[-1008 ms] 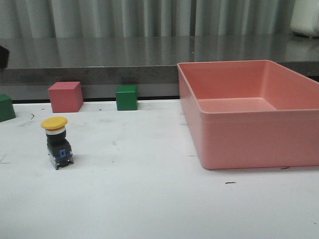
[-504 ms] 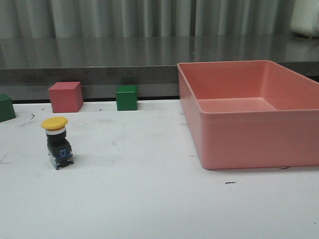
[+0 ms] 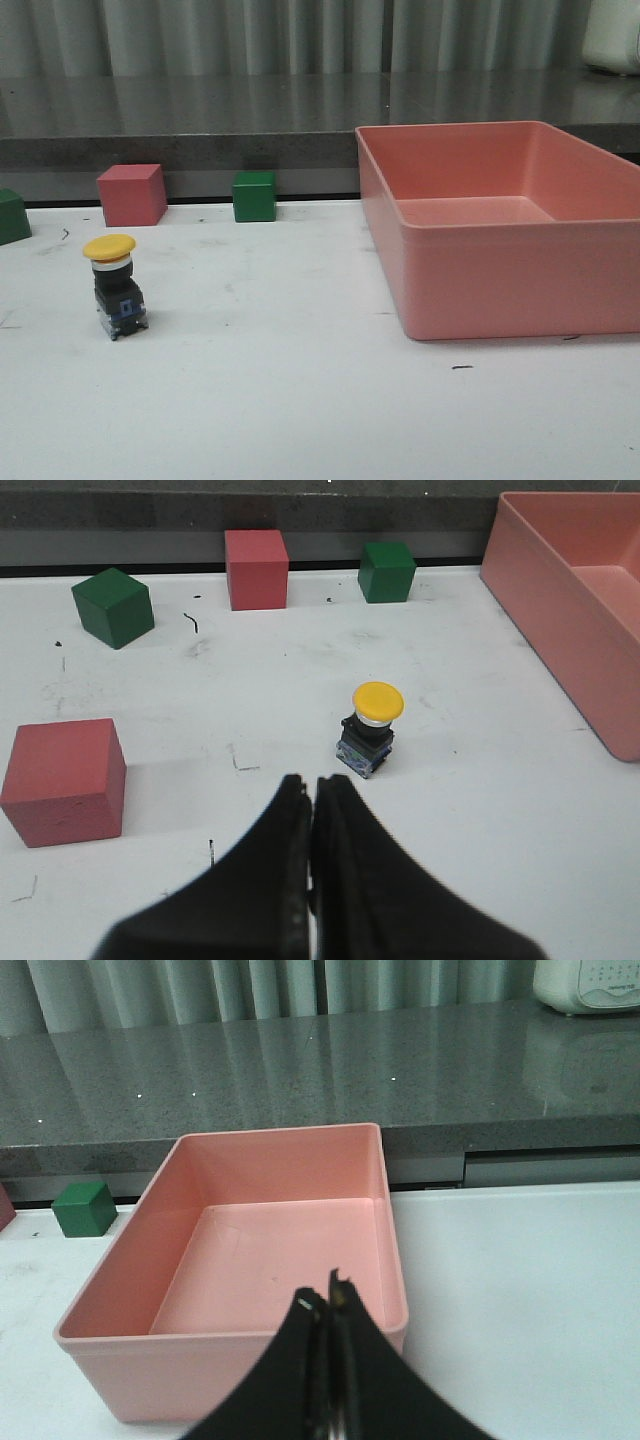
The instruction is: Place and stand button with both arms
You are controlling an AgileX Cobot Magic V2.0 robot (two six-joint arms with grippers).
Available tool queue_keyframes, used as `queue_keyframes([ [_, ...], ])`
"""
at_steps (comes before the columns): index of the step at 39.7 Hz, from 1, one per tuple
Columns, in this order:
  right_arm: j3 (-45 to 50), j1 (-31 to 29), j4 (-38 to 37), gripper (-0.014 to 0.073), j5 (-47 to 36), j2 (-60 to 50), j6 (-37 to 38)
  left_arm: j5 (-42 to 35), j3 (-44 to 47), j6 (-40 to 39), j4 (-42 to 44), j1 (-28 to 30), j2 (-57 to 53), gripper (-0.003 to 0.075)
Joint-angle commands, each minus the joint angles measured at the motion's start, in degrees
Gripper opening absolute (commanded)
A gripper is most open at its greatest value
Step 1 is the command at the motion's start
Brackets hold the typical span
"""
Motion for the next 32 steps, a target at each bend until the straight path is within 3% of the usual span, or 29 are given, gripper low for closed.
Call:
queue_keyframes([
  [1,-1.55,0.03,-0.45,-0.0070,-5.08,0.50,-0.31,-4.15,-2.09,-0.37,-0.28,-0.33,0.33,-0.0020],
  [26,-1.55,0.03,-0.45,-0.0070,-5.08,0.50,-0.31,-4.05,-2.09,-0.37,-0.28,-0.33,0.33,-0.0020],
  [32,-1.55,0.03,-0.45,-0.0070,-5.08,0.50,-0.31,-10.75,-0.53,-0.37,0.00,-0.20,-0.44,-0.0020],
])
